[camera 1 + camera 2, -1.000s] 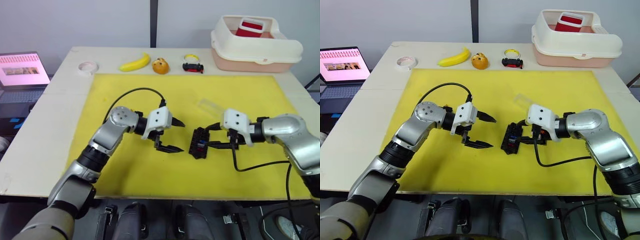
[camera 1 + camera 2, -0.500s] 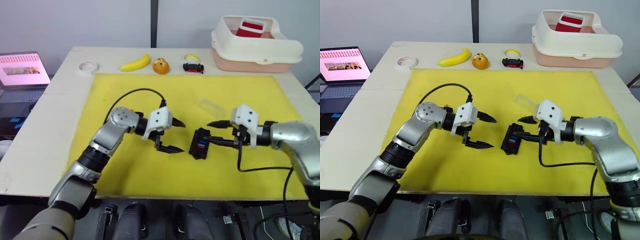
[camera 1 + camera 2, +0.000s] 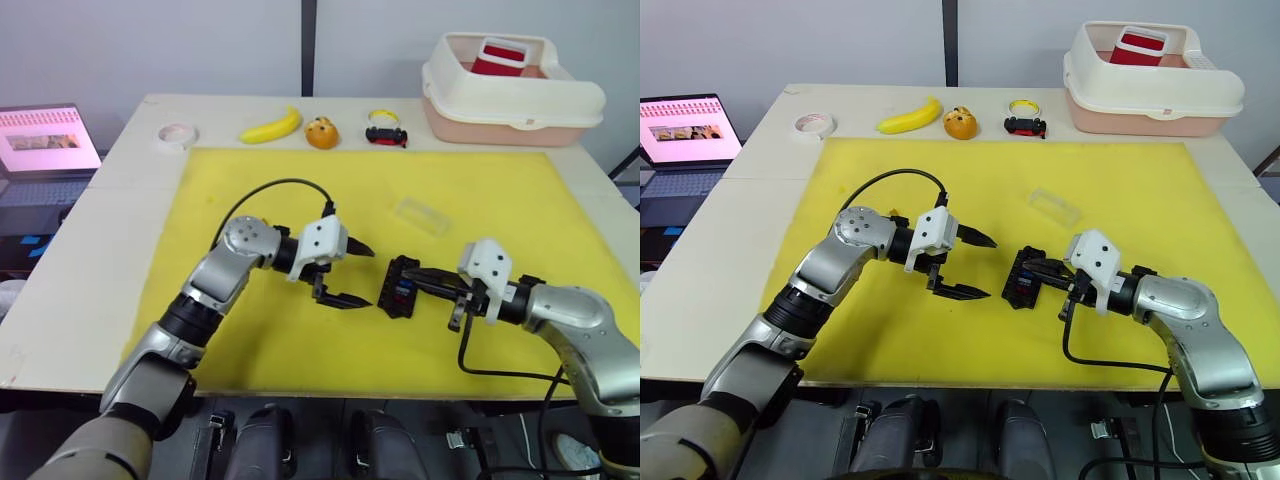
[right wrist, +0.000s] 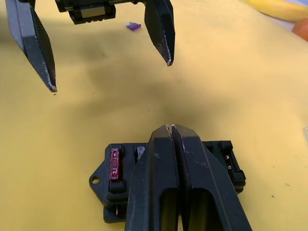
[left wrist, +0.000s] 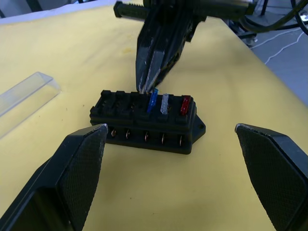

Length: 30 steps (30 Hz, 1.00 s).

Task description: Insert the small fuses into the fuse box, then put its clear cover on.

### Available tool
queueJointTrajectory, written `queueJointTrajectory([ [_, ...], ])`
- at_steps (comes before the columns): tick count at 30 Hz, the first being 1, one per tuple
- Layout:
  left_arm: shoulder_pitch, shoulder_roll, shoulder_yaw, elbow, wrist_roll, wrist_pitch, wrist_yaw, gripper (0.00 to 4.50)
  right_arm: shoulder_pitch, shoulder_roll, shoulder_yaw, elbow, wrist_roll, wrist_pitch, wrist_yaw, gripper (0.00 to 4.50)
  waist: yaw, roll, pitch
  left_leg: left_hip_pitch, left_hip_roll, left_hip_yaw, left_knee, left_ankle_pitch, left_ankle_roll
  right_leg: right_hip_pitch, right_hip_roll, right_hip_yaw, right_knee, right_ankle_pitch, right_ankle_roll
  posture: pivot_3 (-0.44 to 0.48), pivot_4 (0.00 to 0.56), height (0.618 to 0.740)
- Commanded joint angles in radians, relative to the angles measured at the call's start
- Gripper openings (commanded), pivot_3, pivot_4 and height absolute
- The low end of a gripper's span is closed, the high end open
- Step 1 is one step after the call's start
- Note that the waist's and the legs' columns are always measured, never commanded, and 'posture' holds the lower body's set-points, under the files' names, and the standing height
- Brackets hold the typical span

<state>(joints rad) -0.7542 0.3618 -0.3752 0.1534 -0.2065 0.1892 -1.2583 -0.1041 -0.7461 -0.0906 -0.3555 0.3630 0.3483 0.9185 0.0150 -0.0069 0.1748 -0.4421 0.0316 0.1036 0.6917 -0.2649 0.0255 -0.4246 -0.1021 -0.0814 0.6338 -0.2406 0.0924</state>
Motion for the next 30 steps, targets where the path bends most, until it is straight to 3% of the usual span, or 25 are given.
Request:
queueJointTrajectory([
  [1, -0.013, -0.003, 0.011, -0.02, 0.001, -0.01, -0.002, 4.5, -0.008, 0.002, -0.005, -0.003, -0.006, -0.028, -0.007, 0.08, 0.0, 0.0, 0.0, 0.0, 0.0, 0.0, 0.0, 0.0, 0.0, 0.0, 0.0, 0.0, 0.0, 0.0, 0.0, 0.0, 0.15, 0.74],
  [30, -0.019, 0.001, 0.017, -0.02, 0.003, -0.008, 0.007, 4.5, 0.012, -0.018, 0.07, 0.045, -0.089, 0.012, -0.052, 0.08, 0.0, 0.0, -0.001, 0.0, 0.0, -0.001, 0.002, 0.0, 0.0, 0.001, 0.0, 0.0, 0.001, 0.0, 0.0, 0.0, 0.15, 0.74],
])
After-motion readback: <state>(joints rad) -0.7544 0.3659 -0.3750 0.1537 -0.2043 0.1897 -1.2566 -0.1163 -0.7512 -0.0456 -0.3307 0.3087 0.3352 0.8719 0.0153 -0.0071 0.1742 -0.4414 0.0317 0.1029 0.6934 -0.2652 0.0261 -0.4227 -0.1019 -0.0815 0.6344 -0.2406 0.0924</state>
